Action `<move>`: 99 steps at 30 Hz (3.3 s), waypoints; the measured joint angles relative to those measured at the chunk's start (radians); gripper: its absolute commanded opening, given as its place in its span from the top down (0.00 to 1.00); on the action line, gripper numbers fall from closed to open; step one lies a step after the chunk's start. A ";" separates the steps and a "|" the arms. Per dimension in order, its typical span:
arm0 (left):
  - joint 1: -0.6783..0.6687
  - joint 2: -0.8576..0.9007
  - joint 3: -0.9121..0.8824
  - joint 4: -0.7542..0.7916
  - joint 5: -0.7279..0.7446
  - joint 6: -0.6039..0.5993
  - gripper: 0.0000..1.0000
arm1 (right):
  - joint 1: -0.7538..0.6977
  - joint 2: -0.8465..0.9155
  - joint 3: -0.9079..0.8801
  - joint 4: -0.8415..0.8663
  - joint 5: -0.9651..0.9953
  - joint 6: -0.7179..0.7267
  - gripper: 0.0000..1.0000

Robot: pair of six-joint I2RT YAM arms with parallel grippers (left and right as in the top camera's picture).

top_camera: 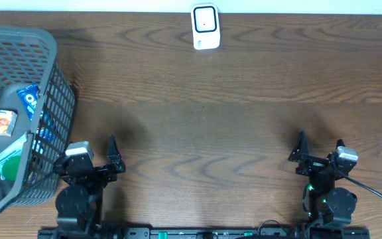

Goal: Scan the item barcode
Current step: 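Reach the left gripper into the basket and grasp the green-capped bottle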

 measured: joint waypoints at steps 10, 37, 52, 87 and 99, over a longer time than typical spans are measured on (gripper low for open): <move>0.000 0.344 0.361 -0.148 0.182 -0.004 0.02 | 0.000 0.000 0.000 0.000 0.000 0.000 0.01; 0.218 1.078 1.418 -0.860 0.133 -0.095 0.02 | 0.000 0.000 0.000 0.000 0.000 0.000 0.01; 0.809 1.275 1.392 -0.959 0.170 -0.287 0.02 | 0.000 0.000 0.000 0.000 0.000 0.000 0.01; 0.911 1.400 0.772 -0.504 0.079 -0.528 0.02 | 0.000 0.000 0.000 0.000 0.000 0.000 0.01; 0.946 1.551 0.772 -0.450 0.061 -0.535 0.02 | 0.000 0.000 0.000 0.000 0.000 0.000 0.01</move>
